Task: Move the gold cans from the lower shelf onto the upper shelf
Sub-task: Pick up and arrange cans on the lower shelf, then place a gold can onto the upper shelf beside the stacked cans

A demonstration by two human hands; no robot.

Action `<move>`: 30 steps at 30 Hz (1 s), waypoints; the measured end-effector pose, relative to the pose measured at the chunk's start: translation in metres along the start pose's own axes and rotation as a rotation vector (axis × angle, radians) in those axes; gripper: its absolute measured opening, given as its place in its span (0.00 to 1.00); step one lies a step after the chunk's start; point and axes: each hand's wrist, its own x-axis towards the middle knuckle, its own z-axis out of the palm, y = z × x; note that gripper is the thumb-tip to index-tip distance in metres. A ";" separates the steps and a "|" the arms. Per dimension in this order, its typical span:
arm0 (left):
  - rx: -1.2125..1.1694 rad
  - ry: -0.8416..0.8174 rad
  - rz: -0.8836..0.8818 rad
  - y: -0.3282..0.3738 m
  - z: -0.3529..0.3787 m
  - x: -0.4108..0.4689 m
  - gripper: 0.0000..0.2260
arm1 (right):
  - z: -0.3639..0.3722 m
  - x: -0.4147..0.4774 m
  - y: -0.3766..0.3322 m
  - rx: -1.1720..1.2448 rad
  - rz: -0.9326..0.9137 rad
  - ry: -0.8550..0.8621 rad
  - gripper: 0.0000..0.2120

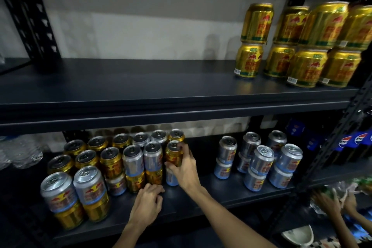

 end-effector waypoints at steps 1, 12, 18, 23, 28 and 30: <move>0.000 -0.001 -0.003 0.001 -0.001 0.000 0.12 | -0.003 -0.002 -0.001 0.019 -0.014 0.001 0.32; 0.018 0.037 0.037 0.006 -0.007 -0.005 0.11 | -0.061 -0.022 -0.011 0.041 -0.145 0.085 0.25; 0.003 0.058 0.079 0.009 -0.013 -0.004 0.09 | -0.091 -0.035 -0.022 0.044 -0.161 0.124 0.29; -0.097 0.168 0.252 0.048 -0.041 0.005 0.08 | -0.126 -0.048 -0.036 0.054 -0.204 0.143 0.31; -0.239 0.559 0.666 0.133 -0.119 0.023 0.08 | -0.172 -0.061 -0.074 0.092 -0.401 0.218 0.30; -0.269 0.741 0.772 0.166 -0.161 0.034 0.07 | -0.195 -0.058 -0.100 0.100 -0.512 0.267 0.29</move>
